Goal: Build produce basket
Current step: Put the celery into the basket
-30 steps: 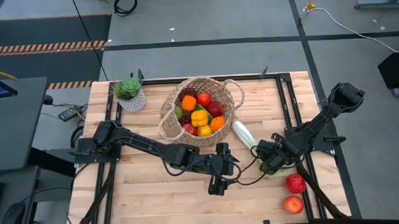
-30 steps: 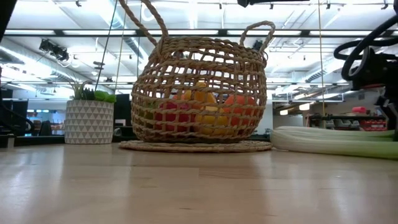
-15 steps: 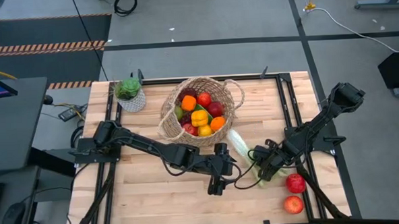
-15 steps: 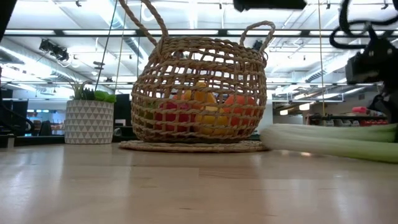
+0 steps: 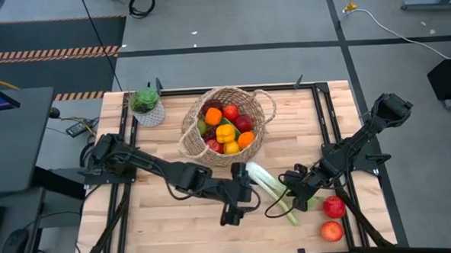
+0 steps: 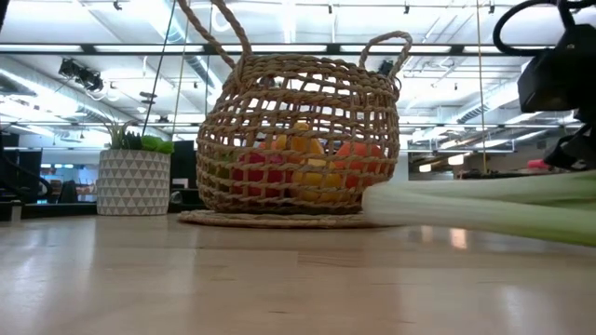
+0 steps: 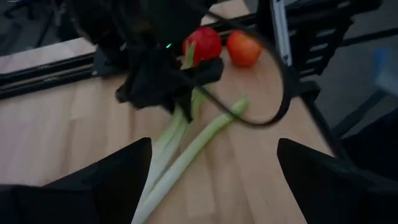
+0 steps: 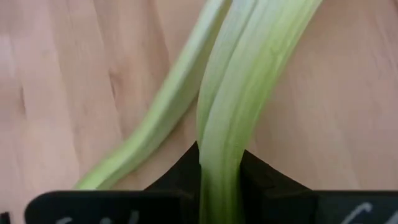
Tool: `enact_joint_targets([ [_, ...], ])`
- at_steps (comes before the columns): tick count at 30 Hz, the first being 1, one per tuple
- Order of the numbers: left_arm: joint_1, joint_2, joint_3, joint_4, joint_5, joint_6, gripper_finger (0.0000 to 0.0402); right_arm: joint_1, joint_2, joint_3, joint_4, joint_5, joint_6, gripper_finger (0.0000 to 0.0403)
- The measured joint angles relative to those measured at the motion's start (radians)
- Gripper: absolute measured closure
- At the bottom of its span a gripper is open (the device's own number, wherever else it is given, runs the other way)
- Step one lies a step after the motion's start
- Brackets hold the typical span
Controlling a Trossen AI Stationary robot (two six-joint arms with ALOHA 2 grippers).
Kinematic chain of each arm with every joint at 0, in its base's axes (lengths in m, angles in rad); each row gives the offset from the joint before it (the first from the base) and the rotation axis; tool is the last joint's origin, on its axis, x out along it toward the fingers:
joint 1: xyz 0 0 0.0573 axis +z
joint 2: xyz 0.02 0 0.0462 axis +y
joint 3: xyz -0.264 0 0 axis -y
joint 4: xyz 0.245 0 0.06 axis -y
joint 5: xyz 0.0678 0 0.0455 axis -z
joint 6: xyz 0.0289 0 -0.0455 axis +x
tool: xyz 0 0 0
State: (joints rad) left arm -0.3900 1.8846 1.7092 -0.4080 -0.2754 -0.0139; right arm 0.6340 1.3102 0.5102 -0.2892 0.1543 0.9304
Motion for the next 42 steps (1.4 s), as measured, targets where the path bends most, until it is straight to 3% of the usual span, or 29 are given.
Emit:
enact_joint_targets([
  [8, -0.021, -0.011, 0.000, -0.044, -0.229, 0.025, 0.0047, 0.015, 0.000, 0.000, 0.110, -0.028, -0.097, 0.0341],
  [21, -0.069, -0.054, 0.000, -0.113, -0.313, -0.052, 0.0047, 0.015, -0.018, 0.000, 0.374, -0.094, -0.231, 0.0341],
  [31, -0.166, -0.084, 0.000, -0.188, -0.480, 0.001, 0.0047, -0.032, -0.031, 0.046, 0.325, -0.098, -0.354, 0.0341],
  [37, -0.202, -0.101, 0.000, -0.219, -0.499, -0.031, 0.0047, -0.043, -0.031, 0.201, 0.204, -0.081, -0.493, 0.0341],
  [42, -0.241, -0.105, 0.000, -0.218, -0.509, -0.033, 0.0047, -0.054, -0.031, 0.379, -0.038, 0.035, -0.560, 0.0341],
])
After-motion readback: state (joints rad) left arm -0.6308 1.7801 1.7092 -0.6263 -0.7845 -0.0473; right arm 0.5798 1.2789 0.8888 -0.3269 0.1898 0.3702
